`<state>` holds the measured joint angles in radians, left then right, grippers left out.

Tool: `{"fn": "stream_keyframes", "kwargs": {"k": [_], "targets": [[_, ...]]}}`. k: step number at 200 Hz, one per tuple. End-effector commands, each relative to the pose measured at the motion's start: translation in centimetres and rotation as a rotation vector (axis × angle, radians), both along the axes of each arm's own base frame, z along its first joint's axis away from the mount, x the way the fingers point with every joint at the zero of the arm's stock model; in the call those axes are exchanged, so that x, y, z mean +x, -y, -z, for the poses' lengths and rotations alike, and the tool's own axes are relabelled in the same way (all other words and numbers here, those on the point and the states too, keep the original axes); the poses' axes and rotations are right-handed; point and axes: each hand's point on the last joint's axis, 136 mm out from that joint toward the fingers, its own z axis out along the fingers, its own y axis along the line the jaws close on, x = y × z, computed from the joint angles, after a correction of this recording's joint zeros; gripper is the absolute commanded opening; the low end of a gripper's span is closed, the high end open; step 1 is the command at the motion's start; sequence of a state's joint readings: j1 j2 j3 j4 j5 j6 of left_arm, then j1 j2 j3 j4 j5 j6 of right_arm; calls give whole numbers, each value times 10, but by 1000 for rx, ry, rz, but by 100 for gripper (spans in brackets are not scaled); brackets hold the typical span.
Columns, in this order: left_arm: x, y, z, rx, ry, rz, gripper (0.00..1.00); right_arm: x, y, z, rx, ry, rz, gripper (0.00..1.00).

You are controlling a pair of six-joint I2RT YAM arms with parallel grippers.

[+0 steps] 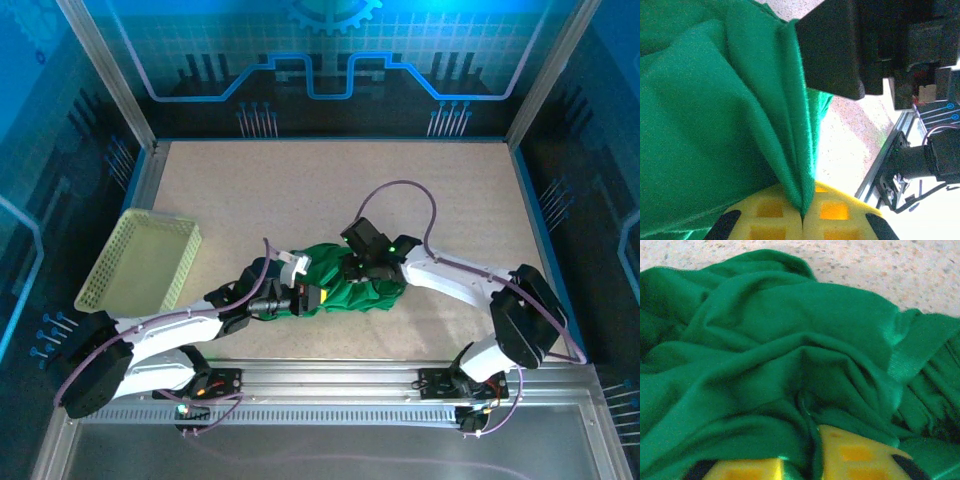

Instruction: Fold the inside-out t-shirt

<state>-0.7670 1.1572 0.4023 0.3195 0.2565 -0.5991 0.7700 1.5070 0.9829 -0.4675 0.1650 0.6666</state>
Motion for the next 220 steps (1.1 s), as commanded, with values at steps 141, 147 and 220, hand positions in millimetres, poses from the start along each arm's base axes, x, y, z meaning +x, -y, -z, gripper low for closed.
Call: {"fn": "stream_keyframes", "kwargs": {"k": [141, 147, 220], "targets": [[1, -30, -53, 220, 279, -110, 51, -27, -22, -39, 240, 115, -200, 0], [-6, -20, -55, 180, 277, -54, 49, -28, -24, -41, 253, 117, -209, 0], [15, 16, -33, 159, 222, -42, 29, -44, -37, -58, 273, 156, -303, 0]]}}
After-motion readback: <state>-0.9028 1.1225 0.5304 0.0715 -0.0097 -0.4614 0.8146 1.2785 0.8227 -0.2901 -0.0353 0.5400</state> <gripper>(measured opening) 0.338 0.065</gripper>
